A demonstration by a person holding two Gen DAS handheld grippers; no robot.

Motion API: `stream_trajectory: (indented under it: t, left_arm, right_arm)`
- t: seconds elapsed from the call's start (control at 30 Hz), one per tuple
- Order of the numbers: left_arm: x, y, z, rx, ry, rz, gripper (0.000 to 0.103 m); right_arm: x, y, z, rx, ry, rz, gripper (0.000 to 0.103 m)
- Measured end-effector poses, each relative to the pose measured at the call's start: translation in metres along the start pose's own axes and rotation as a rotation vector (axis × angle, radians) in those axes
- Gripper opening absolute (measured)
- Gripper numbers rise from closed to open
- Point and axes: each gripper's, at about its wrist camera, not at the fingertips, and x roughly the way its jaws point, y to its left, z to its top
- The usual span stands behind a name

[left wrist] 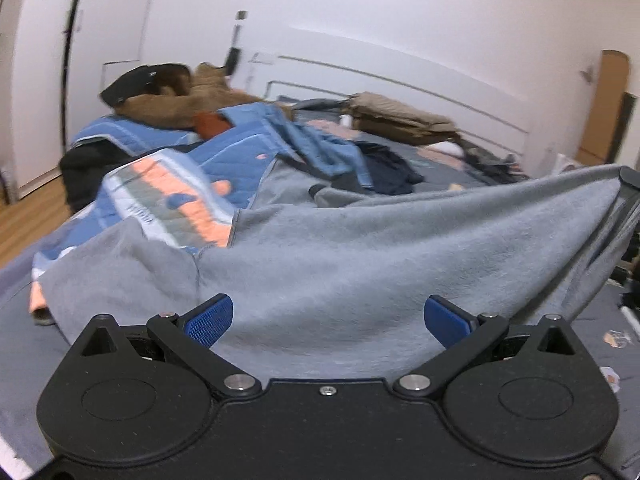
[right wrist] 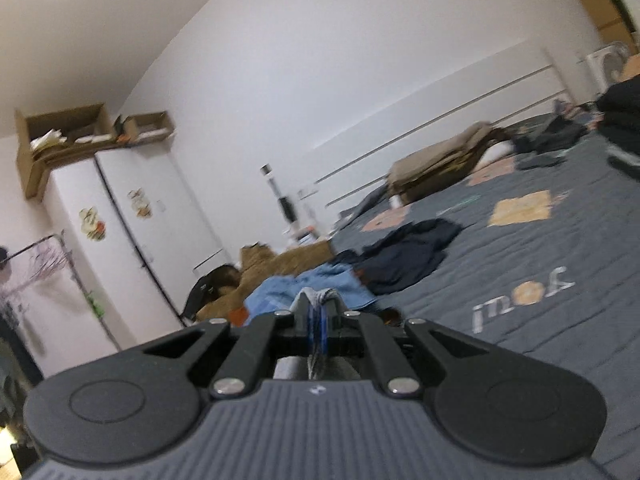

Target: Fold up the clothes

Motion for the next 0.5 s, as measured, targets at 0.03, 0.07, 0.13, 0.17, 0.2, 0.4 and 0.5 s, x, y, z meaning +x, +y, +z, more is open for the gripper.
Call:
stream_trajectory:
  t: [0.03,0.07,0.13,0.17,0.2,0.4,0.5]
  left_arm:
    - [0.001,-0.003,-0.001,0.007,-0.004,-0.014,0.103]
    - [0.002,-0.007,-0.002,0.013,-0.007,-0.027,0.103]
    - [0.006,-0.013,-0.006,0.039,0.001,-0.037,0.103]
    - [0.008,-0.017,-0.008,0.055,0.008,-0.039,0.103]
    - [0.01,-0.021,-0.011,0.071,0.015,-0.04,0.103]
    - [0.018,-0.051,-0.029,0.222,0.0,-0.071,0.103]
    - [0.025,-0.065,-0.036,0.281,0.018,-0.034,0.103]
  right_arm:
    - [-0.006,-0.006,0.003,-0.003,-0.011,-0.018,0.003]
    - [-0.013,-0.012,0.006,-0.005,-0.023,-0.036,0.003]
    - [-0.025,-0.029,0.009,0.005,-0.043,-0.072,0.003]
    - [-0.029,-0.038,0.009,0.011,-0.048,-0.094,0.003]
    - [-0.029,-0.046,0.007,0.0,-0.032,-0.116,0.003]
    - [-0.009,-0.087,-0.024,-0.016,0.126,-0.175,0.004]
    - [0.007,-0.104,-0.044,-0.023,0.18,-0.178,0.006]
